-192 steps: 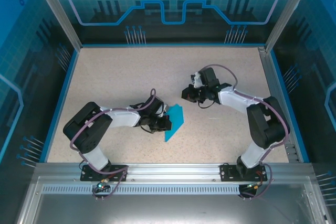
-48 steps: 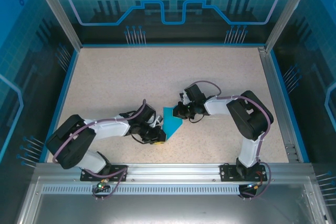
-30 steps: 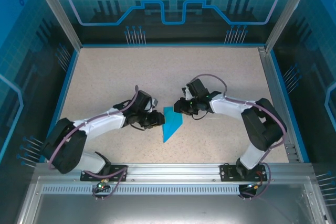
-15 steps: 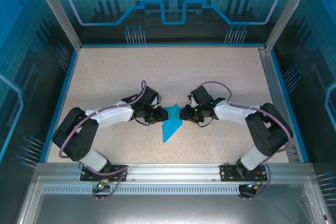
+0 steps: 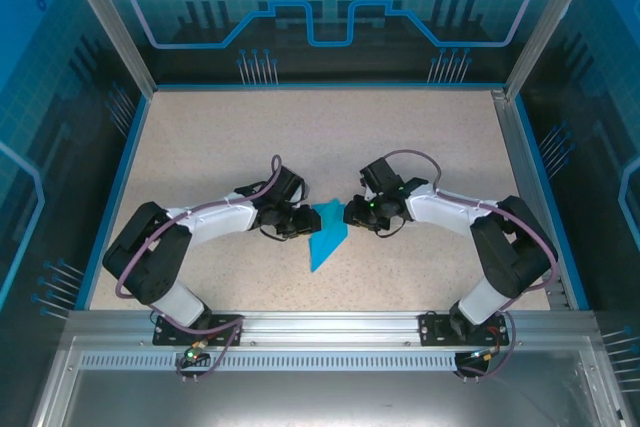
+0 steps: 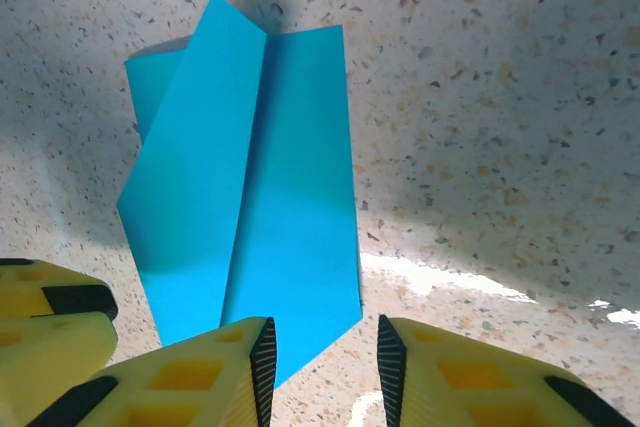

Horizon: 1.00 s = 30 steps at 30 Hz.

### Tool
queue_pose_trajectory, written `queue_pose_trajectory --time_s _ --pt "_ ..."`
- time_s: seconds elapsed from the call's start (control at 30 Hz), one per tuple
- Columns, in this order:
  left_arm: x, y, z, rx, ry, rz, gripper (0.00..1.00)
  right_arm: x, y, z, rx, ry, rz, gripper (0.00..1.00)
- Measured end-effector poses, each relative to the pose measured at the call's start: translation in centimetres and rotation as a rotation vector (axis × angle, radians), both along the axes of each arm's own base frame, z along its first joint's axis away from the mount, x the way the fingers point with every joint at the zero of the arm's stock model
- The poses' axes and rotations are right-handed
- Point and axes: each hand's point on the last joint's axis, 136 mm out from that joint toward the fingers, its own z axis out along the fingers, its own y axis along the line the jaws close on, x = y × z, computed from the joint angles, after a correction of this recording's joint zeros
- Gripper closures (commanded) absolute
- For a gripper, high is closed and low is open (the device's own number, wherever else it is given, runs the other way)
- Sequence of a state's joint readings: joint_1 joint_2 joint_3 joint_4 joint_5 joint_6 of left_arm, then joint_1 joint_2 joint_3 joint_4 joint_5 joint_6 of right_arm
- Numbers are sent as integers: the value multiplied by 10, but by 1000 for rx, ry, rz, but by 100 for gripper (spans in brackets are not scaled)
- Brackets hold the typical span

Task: Fold a paper plane with a square sheet of paper (pick it up from the middle)
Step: Fourth fold the wing at the center of the table.

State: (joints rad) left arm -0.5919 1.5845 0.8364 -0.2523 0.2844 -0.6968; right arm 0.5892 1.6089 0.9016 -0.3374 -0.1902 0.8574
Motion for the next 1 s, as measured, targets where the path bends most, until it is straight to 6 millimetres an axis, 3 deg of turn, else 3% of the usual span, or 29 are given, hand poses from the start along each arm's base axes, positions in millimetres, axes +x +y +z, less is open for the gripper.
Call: queue_pose_trajectory --time_s 0.4,0.77,1.0 --pt "-3 -6 5 5 8 -19 71 -9 -6 7 -10 31 -9 64" --pt "-3 -13 6 5 6 -35 74 0 -5 25 24 15 -22 61" --pt "0 -19 6 -22 0 -42 82 -2 8 19 82 10 15 84"
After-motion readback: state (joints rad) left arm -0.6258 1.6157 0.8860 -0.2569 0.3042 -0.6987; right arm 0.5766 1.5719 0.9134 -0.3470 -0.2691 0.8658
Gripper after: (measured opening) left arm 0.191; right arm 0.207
